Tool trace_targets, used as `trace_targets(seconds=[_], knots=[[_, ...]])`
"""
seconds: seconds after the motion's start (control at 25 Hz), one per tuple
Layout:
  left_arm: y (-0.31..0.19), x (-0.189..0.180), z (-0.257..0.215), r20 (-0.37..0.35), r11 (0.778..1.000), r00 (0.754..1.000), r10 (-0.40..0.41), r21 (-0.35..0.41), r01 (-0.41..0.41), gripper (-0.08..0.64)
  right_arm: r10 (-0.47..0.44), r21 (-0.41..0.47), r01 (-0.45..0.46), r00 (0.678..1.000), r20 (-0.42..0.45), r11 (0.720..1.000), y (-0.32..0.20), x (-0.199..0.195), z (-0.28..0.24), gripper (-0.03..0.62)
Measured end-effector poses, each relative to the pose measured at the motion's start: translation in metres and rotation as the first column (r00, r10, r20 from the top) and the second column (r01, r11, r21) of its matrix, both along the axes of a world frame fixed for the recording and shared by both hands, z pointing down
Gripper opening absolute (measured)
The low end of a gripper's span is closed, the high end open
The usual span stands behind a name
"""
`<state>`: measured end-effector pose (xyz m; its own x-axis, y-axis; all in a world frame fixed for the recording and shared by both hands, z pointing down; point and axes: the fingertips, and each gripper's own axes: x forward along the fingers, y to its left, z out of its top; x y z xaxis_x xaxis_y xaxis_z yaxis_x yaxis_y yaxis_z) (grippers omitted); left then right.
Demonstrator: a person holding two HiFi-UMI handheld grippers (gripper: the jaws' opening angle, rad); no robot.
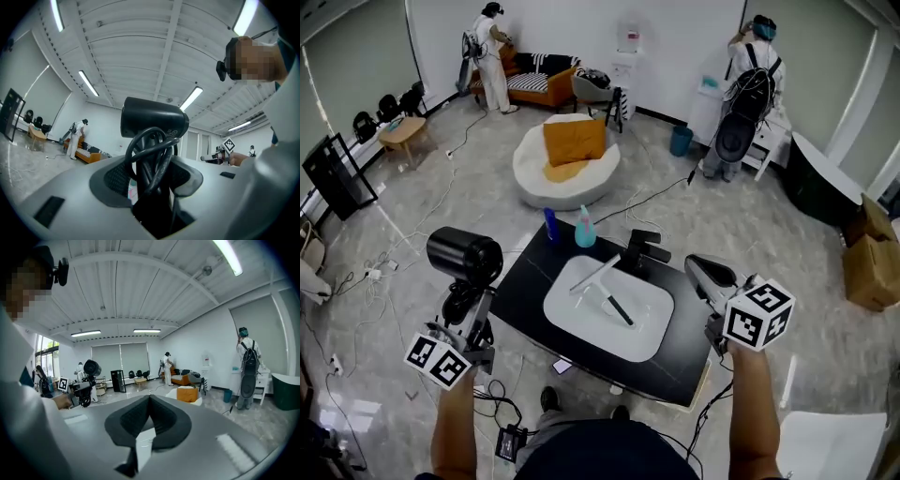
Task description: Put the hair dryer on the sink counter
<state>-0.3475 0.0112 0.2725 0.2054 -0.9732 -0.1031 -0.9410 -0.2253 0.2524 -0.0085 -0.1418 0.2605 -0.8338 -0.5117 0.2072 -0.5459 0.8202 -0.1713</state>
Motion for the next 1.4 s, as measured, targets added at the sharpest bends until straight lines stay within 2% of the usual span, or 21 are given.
trace_targets(seconds=[0.08, 0.28, 0.4, 0.56, 0.76, 0.92, 1.08, 1.4], knots=[[-0.014, -0.013, -0.004, -0.01, 0.999, 0.998, 0.054, 0.0, -0.054, 0.198, 0.048, -0.007, -0.048, 0.999, 0.013, 0.999, 0.002, -0.007, -0.005, 0.009], [-0.042, -0.054, -0.006, 0.095, 0.991, 0.986, 0.135, -0.002, -0.135, 0.198, 0.087, -0.034, -0.087, 0.996, 0.004, 0.996, 0.003, -0.06, 0.006, 0.011], [-0.062, -0.081, 0.016, 0.049, 0.987, 0.987, 0.155, -0.054, -0.152, 0.198, 0.079, -0.072, -0.08, 0.997, -0.012, 0.994, -0.001, -0.093, 0.026, 0.011], [-0.082, -0.098, 0.034, -0.028, 0.98, 0.985, 0.169, -0.103, -0.171, 0.198, 0.103, -0.118, -0.105, 0.994, -0.025, 0.987, -0.012, -0.108, 0.047, 0.011], [-0.103, -0.097, 0.033, 0.021, 0.972, 0.979, 0.205, -0.121, -0.201, 0.198, 0.137, -0.157, -0.135, 0.991, 0.001, 0.978, -0.027, -0.108, 0.065, 0.011], [-0.116, -0.085, 0.028, 0.023, 0.968, 0.974, 0.225, -0.119, -0.221, 0.198, 0.154, -0.186, -0.149, 0.988, 0.011, 0.971, -0.03, -0.096, 0.077, 0.011], [-0.134, -0.057, 0.027, 0.002, 0.958, 0.965, 0.261, -0.12, -0.259, 0.199, 0.217, -0.186, -0.21, 0.976, 0.019, 0.96, -0.036, -0.053, 0.075, 0.011], [-0.169, 0.033, 0.047, -0.009, 0.913, 0.924, 0.383, -0.151, -0.38, 0.198, 0.361, -0.269, -0.341, 0.932, 0.026, 0.901, -0.025, 0.041, 0.109, 0.011]])
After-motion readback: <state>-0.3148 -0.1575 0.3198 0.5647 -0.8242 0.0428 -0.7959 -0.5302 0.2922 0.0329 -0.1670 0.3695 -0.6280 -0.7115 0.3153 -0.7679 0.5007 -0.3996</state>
